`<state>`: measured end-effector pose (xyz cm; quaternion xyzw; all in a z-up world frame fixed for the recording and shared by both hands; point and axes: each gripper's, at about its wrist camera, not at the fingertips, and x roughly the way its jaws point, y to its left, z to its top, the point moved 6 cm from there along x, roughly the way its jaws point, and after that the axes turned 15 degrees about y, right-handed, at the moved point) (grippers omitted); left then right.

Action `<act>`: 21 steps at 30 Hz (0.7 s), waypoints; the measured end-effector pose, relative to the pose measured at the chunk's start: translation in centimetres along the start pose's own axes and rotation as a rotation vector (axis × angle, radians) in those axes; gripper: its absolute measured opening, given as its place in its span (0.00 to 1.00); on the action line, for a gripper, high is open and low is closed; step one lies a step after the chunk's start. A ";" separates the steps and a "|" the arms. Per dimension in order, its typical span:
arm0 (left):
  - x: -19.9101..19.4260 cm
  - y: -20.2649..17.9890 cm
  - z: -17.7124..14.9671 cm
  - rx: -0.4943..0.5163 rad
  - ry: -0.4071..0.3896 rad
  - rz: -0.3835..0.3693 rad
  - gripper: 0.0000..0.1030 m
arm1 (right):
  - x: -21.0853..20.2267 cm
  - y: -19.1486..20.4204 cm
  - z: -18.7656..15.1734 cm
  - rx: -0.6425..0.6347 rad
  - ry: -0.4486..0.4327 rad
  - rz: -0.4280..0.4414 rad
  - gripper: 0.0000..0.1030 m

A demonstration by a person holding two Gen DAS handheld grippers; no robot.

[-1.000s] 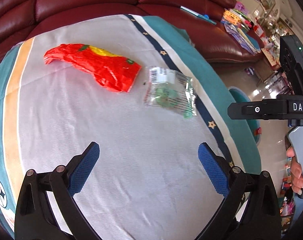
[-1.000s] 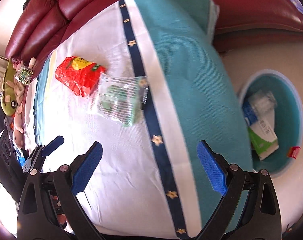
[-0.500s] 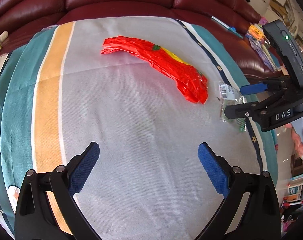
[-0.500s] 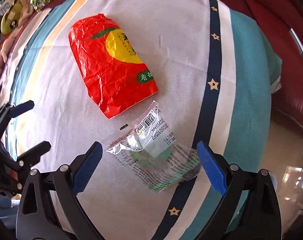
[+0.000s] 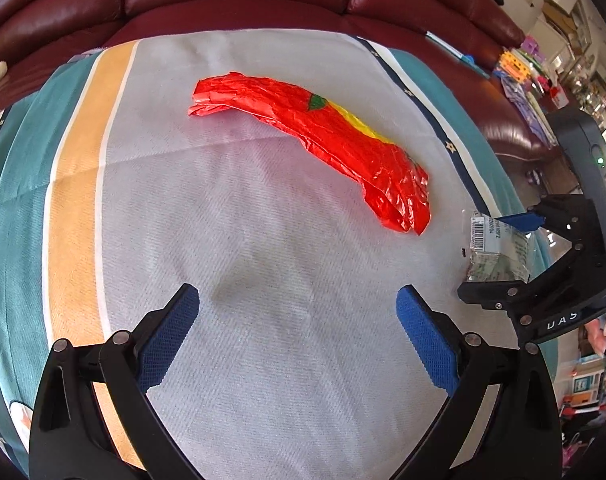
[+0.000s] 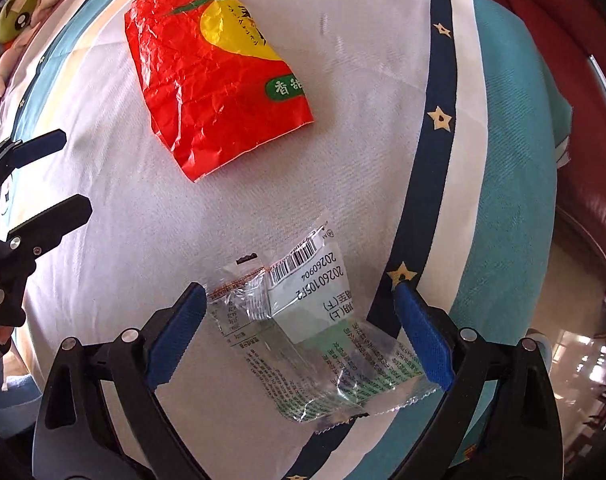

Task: Collect trash
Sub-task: 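Move both tools back over the table toward the snack bag and packet, then grasp the red snack bag with the left tool while the right grasps the clear packet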

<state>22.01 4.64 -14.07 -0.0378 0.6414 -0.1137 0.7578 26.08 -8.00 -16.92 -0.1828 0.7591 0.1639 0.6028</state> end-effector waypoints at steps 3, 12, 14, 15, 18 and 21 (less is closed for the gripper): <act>0.0 -0.2 -0.2 0.003 0.001 0.000 0.96 | -0.6 0.5 -0.6 -0.033 -0.008 0.016 0.89; -0.1 -0.3 -0.7 0.010 0.009 0.014 0.96 | 1.0 1.7 -4.0 -0.144 0.008 -0.068 0.89; -0.2 -0.5 -0.6 0.011 0.009 0.019 0.96 | 1.2 1.6 -4.2 -0.139 -0.014 -0.092 0.89; -0.2 -0.6 -0.6 0.010 0.008 0.020 0.96 | 1.2 1.6 -4.4 -0.127 -0.021 -0.083 0.86; -0.3 -0.8 -0.3 0.009 0.001 0.023 0.96 | 1.1 1.3 -5.2 -0.102 -0.039 -0.061 0.63; -0.2 -0.8 0.3 0.001 0.001 0.024 0.96 | 0.0 1.5 -5.2 -0.072 -0.059 -0.053 0.56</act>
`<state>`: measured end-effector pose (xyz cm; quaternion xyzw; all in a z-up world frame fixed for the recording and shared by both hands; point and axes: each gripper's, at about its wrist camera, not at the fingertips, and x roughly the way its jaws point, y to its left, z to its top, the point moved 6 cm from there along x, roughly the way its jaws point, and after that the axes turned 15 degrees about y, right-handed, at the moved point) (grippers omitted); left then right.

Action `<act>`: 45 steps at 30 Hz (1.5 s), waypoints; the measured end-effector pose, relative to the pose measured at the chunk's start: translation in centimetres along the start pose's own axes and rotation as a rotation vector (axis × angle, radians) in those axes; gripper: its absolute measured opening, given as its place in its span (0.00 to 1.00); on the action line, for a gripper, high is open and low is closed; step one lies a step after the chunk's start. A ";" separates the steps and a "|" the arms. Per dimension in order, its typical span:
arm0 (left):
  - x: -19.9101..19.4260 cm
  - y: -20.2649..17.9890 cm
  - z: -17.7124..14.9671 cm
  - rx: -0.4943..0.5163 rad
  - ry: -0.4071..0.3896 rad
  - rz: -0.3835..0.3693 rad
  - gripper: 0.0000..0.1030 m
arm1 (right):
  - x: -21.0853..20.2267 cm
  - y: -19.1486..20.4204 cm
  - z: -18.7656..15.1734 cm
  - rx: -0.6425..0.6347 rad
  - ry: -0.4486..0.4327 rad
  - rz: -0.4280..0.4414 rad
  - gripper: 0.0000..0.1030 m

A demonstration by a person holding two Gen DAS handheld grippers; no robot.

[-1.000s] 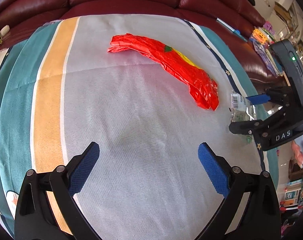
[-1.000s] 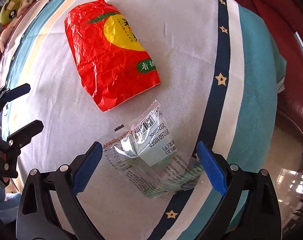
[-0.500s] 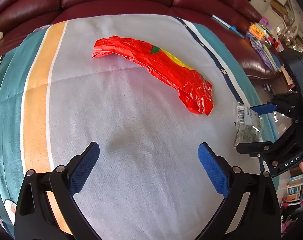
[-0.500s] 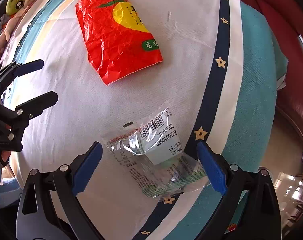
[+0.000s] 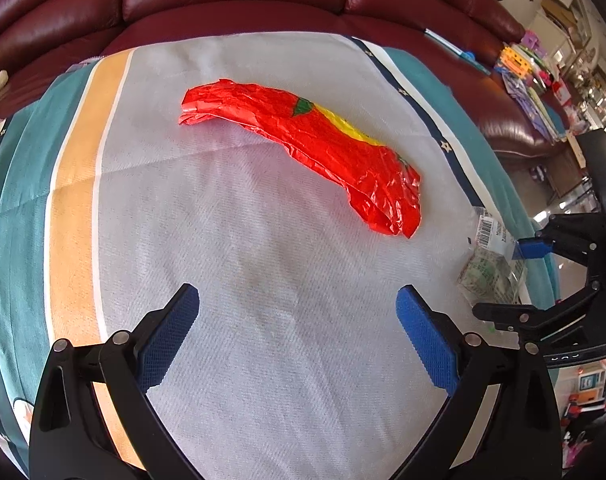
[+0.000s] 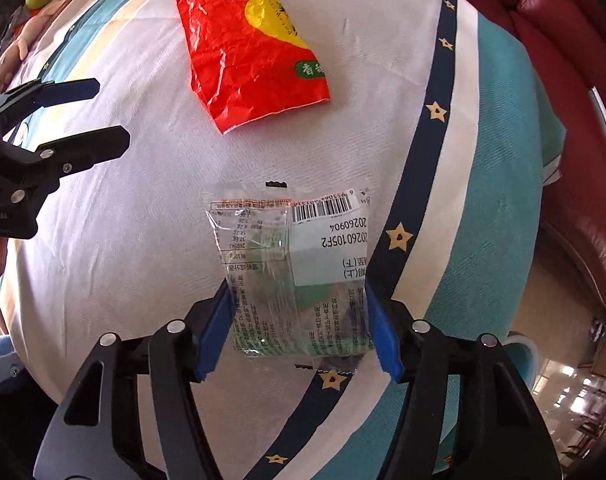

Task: Collect trash
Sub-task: 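Grasp the red snack bag with the left tool while the right grasps the clear packet, then carry the red snack bag and clear packet over the bin and release both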

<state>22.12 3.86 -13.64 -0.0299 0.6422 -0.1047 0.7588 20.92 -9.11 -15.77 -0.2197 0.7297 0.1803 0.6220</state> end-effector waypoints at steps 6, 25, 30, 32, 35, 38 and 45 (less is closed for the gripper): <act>-0.1 -0.2 2.5 -0.037 -0.002 -0.037 0.96 | -2.3 -3.3 0.5 0.130 -0.057 0.027 0.56; 3.1 -5.4 9.5 -0.062 -0.024 -0.037 0.18 | -1.8 -9.6 4.0 0.263 -0.090 0.086 0.56; 1.7 -7.4 8.5 0.019 -0.054 0.005 0.05 | -2.1 -9.9 2.6 0.279 -0.103 0.084 0.56; 0.8 -8.1 8.0 0.047 -0.068 0.018 0.05 | -2.5 -10.2 1.6 0.291 -0.116 0.085 0.56; -1.1 -9.3 6.6 0.093 -0.097 0.041 0.04 | -3.1 -10.4 -0.3 0.320 -0.138 0.097 0.56; -2.7 -10.8 5.1 0.127 -0.108 0.040 0.04 | -3.7 -10.4 -2.5 0.339 -0.159 0.106 0.56; -5.1 -15.5 1.9 0.230 -0.125 0.045 0.04 | -4.8 -11.3 -8.1 0.393 -0.206 0.118 0.56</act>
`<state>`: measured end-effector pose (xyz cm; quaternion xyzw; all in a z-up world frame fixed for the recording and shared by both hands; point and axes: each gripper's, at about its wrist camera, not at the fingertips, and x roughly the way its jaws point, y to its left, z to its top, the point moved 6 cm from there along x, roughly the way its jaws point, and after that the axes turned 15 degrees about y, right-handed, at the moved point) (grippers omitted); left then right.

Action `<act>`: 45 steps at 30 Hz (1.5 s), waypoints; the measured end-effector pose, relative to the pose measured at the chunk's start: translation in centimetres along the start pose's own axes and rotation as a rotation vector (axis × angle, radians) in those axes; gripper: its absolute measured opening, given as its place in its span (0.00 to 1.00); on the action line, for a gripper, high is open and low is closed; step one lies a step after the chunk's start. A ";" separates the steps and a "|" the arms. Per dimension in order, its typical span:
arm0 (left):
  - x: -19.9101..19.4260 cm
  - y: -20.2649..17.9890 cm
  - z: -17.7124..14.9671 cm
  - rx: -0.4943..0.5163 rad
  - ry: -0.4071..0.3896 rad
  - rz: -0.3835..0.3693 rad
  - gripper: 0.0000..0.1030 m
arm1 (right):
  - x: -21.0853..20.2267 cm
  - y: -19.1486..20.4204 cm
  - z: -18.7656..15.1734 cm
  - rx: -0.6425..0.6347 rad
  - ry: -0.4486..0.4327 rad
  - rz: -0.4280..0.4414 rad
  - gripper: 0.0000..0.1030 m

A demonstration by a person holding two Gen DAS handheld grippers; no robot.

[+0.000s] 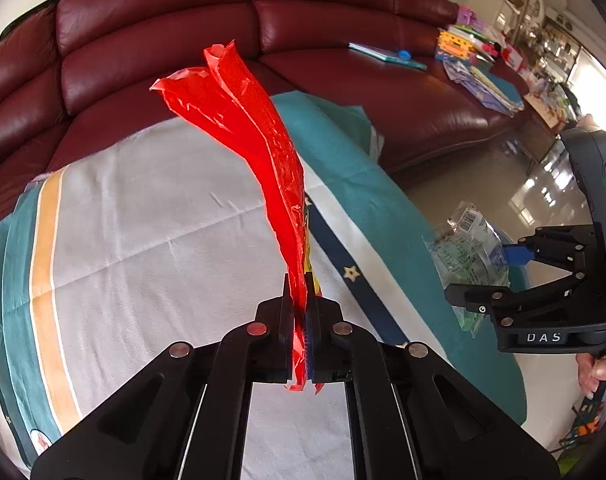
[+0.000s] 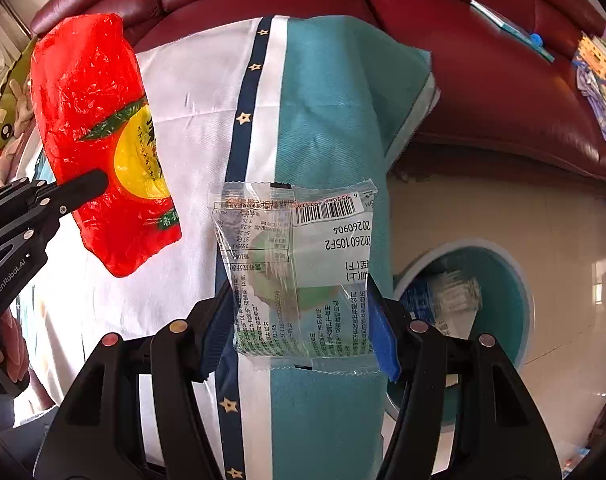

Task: Collect trash
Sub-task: 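Carry the red snack bag and clear packet over the bin and release both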

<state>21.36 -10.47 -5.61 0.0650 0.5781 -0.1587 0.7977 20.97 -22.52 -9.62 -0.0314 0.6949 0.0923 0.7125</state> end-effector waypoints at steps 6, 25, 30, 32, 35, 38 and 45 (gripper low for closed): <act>-1.8 -5.5 -1.2 0.081 -0.006 -0.048 0.04 | -2.8 -3.7 -4.2 0.080 -0.066 0.031 0.56; -0.4 -24.1 0.6 0.309 0.013 -0.151 0.04 | -5.7 -17.0 -13.4 0.357 -0.184 0.141 0.56; 1.6 -27.6 2.1 0.331 0.034 -0.198 0.04 | -5.2 -20.0 -14.1 0.416 -0.181 0.144 0.56; 3.1 -28.9 2.4 0.335 0.056 -0.222 0.04 | -4.6 -21.1 -14.4 0.440 -0.167 0.150 0.56; 6.1 -30.5 2.9 0.342 0.112 -0.250 0.04 | -3.4 -22.2 -14.3 0.463 -0.141 0.157 0.56; 9.2 -31.8 2.6 0.352 0.173 -0.263 0.05 | -2.1 -23.0 -14.0 0.480 -0.115 0.164 0.56; 13.1 -31.4 1.7 0.354 0.228 -0.192 0.71 | 0.1 -23.6 -13.0 0.491 -0.072 0.195 0.56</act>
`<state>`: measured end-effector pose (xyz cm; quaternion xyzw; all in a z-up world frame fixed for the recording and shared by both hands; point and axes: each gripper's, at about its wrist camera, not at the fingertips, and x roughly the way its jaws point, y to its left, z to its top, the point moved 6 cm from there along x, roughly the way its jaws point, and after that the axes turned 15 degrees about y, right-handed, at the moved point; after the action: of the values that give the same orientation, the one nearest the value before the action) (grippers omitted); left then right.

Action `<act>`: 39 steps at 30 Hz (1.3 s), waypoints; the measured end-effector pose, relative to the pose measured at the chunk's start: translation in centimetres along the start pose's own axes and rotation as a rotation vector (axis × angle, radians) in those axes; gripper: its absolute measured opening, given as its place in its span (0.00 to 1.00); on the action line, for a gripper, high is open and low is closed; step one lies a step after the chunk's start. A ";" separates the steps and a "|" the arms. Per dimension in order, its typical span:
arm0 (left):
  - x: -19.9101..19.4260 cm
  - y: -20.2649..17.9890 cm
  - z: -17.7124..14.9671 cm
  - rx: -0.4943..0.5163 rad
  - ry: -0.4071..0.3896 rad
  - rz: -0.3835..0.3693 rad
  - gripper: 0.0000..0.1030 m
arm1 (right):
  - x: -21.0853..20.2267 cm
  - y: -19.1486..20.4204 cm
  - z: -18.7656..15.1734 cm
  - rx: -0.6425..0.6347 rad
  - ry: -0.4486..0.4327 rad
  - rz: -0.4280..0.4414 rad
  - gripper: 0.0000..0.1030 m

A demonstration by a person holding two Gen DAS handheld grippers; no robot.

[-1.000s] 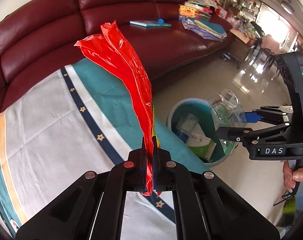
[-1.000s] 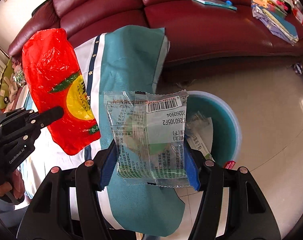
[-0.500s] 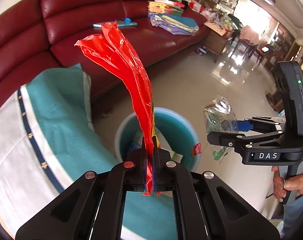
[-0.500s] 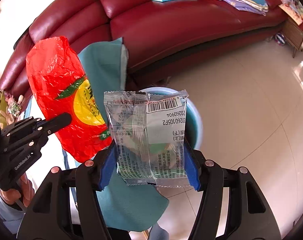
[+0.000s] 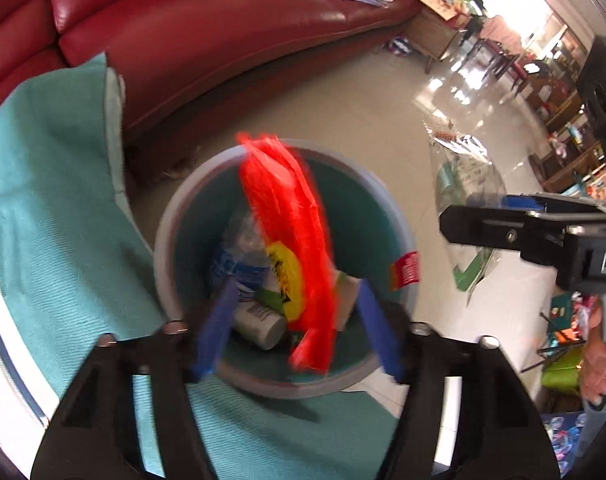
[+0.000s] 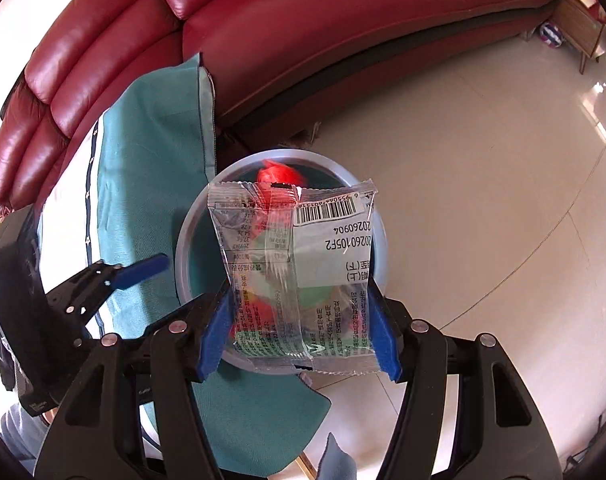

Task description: Collect trash

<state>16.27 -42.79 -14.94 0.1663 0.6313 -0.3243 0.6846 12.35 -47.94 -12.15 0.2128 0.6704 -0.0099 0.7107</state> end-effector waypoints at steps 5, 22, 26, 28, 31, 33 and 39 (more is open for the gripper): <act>-1.6 1.5 -2.2 -0.011 -0.065 0.057 0.89 | 1.0 0.9 0.8 -0.018 0.020 0.015 0.57; -6.9 3.4 -8.3 -0.081 -0.088 0.130 0.96 | -0.5 4.1 -3.4 -0.038 -0.002 0.037 0.88; -8.2 4.1 -9.9 -0.106 -0.096 0.128 0.96 | -2.4 5.1 -6.4 -0.070 -0.050 -0.027 0.92; -8.9 4.4 -10.8 -0.127 -0.107 0.128 0.96 | -3.5 5.6 -7.9 -0.081 -0.077 -0.054 0.93; -10.0 4.9 -12.1 -0.158 -0.130 0.127 0.96 | -4.8 6.6 -10.4 -0.105 -0.114 -0.101 0.93; -10.7 5.2 -13.0 -0.178 -0.141 0.124 0.96 | -5.3 7.2 -11.8 -0.121 -0.130 -0.142 0.93; -12.6 5.2 -15.8 -0.203 -0.175 0.125 0.96 | -5.9 8.7 -15.0 -0.142 -0.150 -0.193 0.93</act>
<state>7.83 -25.99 -5.98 0.1064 0.5872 -0.2286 0.7691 0.13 -36.93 -4.12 0.0955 0.6318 -0.0467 0.7678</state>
